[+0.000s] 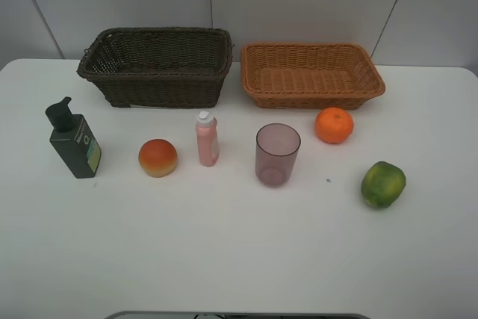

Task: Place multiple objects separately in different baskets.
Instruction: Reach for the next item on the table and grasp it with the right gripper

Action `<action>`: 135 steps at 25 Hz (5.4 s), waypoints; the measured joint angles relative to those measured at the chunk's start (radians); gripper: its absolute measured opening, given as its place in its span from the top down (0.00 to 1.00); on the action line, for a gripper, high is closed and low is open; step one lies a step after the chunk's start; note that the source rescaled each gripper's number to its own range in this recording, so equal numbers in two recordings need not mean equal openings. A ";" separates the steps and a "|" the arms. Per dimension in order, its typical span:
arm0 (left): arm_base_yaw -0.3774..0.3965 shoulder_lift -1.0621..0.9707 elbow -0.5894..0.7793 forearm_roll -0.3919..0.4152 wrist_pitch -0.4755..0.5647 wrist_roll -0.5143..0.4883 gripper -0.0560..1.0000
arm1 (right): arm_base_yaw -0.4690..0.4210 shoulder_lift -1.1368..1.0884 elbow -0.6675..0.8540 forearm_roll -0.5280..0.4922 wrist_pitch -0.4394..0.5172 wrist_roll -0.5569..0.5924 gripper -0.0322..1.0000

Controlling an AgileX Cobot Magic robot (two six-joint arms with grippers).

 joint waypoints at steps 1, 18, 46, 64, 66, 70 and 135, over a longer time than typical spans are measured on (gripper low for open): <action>0.000 0.000 0.000 0.000 0.000 0.000 0.11 | 0.000 0.000 0.000 0.000 0.000 0.000 0.04; 0.000 0.000 0.000 0.000 0.000 0.000 0.11 | 0.004 0.000 0.000 0.000 0.000 0.000 0.04; 0.000 0.000 0.000 0.000 0.000 0.000 0.11 | 0.059 0.000 0.000 0.002 0.000 0.000 0.04; 0.000 0.000 0.000 0.000 -0.001 0.000 0.11 | 0.059 0.912 -0.411 0.006 -0.046 0.090 0.04; 0.000 0.000 0.000 0.000 -0.001 0.000 0.11 | 0.059 0.981 -0.414 -0.002 -0.044 0.122 0.04; 0.000 0.000 0.000 0.000 -0.001 0.000 0.11 | 0.059 1.077 -0.416 -0.016 -0.045 0.135 0.04; 0.000 0.000 0.000 0.000 -0.001 0.000 0.11 | 0.126 1.822 -0.301 0.072 -0.385 0.433 0.04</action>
